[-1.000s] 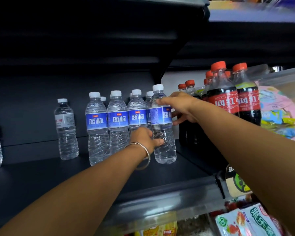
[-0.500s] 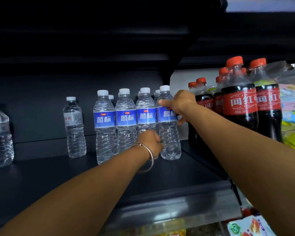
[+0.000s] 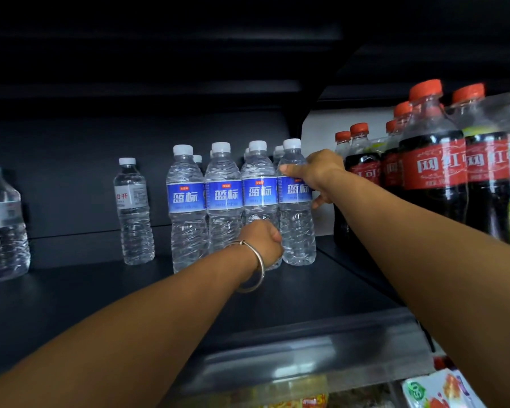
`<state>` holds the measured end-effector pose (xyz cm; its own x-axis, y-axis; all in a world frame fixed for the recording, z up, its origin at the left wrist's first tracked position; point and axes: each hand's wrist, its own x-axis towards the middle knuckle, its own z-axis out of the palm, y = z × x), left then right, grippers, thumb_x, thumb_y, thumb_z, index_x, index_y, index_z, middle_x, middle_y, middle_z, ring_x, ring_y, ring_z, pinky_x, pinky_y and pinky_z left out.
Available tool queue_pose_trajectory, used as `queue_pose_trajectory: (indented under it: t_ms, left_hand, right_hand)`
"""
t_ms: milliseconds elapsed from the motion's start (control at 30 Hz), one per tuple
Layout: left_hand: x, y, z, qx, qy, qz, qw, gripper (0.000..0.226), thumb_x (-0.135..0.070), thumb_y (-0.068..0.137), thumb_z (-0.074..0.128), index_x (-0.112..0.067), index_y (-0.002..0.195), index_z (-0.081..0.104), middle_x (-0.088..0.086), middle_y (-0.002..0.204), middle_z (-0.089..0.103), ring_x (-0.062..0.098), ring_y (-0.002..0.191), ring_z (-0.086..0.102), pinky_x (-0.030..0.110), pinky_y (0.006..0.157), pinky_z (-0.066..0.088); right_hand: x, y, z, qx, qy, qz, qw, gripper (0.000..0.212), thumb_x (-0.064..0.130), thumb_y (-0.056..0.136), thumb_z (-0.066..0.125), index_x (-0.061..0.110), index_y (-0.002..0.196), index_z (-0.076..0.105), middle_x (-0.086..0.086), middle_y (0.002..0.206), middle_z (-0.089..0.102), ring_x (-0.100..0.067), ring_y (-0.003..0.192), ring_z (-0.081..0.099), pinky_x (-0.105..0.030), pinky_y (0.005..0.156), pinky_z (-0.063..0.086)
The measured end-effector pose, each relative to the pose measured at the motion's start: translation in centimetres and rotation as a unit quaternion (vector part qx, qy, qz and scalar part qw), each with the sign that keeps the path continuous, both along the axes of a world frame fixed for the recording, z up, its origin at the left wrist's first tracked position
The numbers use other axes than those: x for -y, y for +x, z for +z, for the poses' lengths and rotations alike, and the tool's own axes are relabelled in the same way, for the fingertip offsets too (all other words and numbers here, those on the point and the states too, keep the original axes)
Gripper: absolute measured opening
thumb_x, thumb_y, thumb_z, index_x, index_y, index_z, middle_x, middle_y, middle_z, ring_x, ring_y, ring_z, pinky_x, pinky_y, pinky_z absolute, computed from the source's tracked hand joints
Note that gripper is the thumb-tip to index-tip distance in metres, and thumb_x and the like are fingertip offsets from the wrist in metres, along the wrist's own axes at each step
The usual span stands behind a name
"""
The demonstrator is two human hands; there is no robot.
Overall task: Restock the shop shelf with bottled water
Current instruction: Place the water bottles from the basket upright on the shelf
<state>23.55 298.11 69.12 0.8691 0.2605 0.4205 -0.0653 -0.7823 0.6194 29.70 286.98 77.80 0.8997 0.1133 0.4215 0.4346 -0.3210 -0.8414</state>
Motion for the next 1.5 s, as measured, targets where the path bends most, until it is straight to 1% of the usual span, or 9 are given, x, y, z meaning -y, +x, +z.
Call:
queue_pose_trajectory:
  t_ms: [367,533,667,833,1067,1200,1300,1433,1500]
  left_hand:
    - [0.1,-1.9,0.1,-0.017,0.007,-0.026,0.999,0.019,-0.002,0.078,0.064,-0.019,0.073,0.058,0.012,0.100,0.068,0.027,0.100,0.063,0.033,0.091,0.051]
    - [0.9,-4.5,0.0,0.015,0.029,-0.036,0.999,0.018,-0.002,0.080,0.061,-0.018,0.073,0.060,0.015,0.103,0.068,0.030,0.101,0.063,0.034,0.091,0.051]
    - [1.6,-8.0,-0.7,0.038,0.104,-0.046,0.993,0.027,-0.010,0.082,0.064,-0.007,0.108,0.062,0.016,0.119,0.061,0.032,0.113,0.056,0.038,0.098,0.045]
    - [3.0,-14.5,-3.8,0.095,0.221,-0.064,0.969,0.037,-0.017,0.086,0.057,-0.015,0.122,0.052,0.008,0.132,0.045,0.030,0.126,0.039,0.037,0.104,0.034]
    - [4.4,-22.7,-15.5,0.087,0.255,-0.159,0.950,0.034,-0.014,0.085,0.052,-0.020,0.119,0.050,0.003,0.128,0.044,0.026,0.123,0.037,0.036,0.096,0.030]
    - [4.6,-24.7,-24.7,0.012,0.236,-0.190,0.953,0.032,-0.011,0.086,0.049,-0.021,0.117,0.051,0.003,0.131,0.043,0.027,0.126,0.035,0.038,0.098,0.029]
    - [4.3,-25.6,-32.6,-0.061,0.232,-0.206,0.949,0.031,-0.016,0.085,0.048,-0.018,0.116,0.053,0.005,0.129,0.046,0.027,0.124,0.037,0.038,0.098,0.029]
    - [3.5,-26.7,-44.2,-0.142,0.241,-0.192,0.941,0.027,-0.015,0.084,0.049,-0.018,0.110,0.057,0.007,0.120,0.051,0.030,0.118,0.044,0.040,0.092,0.033]
    - [2.9,-27.5,-50.1,-0.200,0.244,-0.165,0.935,0.033,-0.013,0.085,0.050,-0.021,0.118,0.053,0.005,0.126,0.047,0.028,0.122,0.042,0.040,0.095,0.033]
  right_hand:
    - [0.1,-0.7,-1.6,0.017,-0.077,-0.027,0.997,0.077,0.062,0.070,0.067,0.003,0.118,0.054,-0.011,0.115,0.061,-0.029,0.101,0.061,-0.041,0.085,0.054]
    - [1.5,-4.4,-3.5,0.121,-0.167,-0.078,0.975,0.039,0.027,0.089,0.061,0.011,0.124,0.056,-0.009,0.119,0.061,-0.025,0.107,0.057,-0.027,0.082,0.044]
    - [3.5,-10.5,-5.9,0.205,-0.260,-0.124,0.935,0.047,0.003,0.086,0.049,0.014,0.131,0.054,-0.017,0.121,0.061,-0.035,0.111,0.056,-0.040,0.092,0.048]
    - [5.5,-19.1,-10.7,0.221,-0.340,-0.194,0.894,0.058,-0.001,0.081,0.051,0.014,0.137,0.048,-0.016,0.130,0.057,-0.035,0.120,0.049,-0.043,0.096,0.045]
    - [7.3,-26.8,-24.8,0.173,-0.442,-0.228,0.850,0.044,0.014,0.076,0.044,0.009,0.117,0.060,-0.011,0.120,0.061,-0.034,0.110,0.052,-0.040,0.088,0.045]
    - [8.2,-29.7,-34.5,0.076,-0.518,-0.191,0.830,0.044,0.005,0.082,0.050,0.007,0.126,0.054,-0.014,0.129,0.053,-0.037,0.116,0.045,-0.040,0.091,0.040]
    - [8.7,-30.8,-42.5,0.071,-0.515,-0.161,0.839,0.034,0.001,0.076,0.058,0.003,0.110,0.063,-0.020,0.115,0.060,-0.041,0.107,0.053,-0.043,0.085,0.046]
    - [9.0,-32.4,-53.6,-0.076,-0.572,-0.097,0.811,0.035,0.010,0.084,0.050,0.007,0.119,0.055,-0.015,0.133,0.047,-0.035,0.119,0.043,-0.041,0.093,0.037]
    - [8.7,-33.5,-59.5,-0.092,-0.558,-0.083,0.821,0.032,0.011,0.083,0.048,0.004,0.111,0.059,-0.019,0.125,0.053,-0.038,0.115,0.048,-0.042,0.088,0.042]
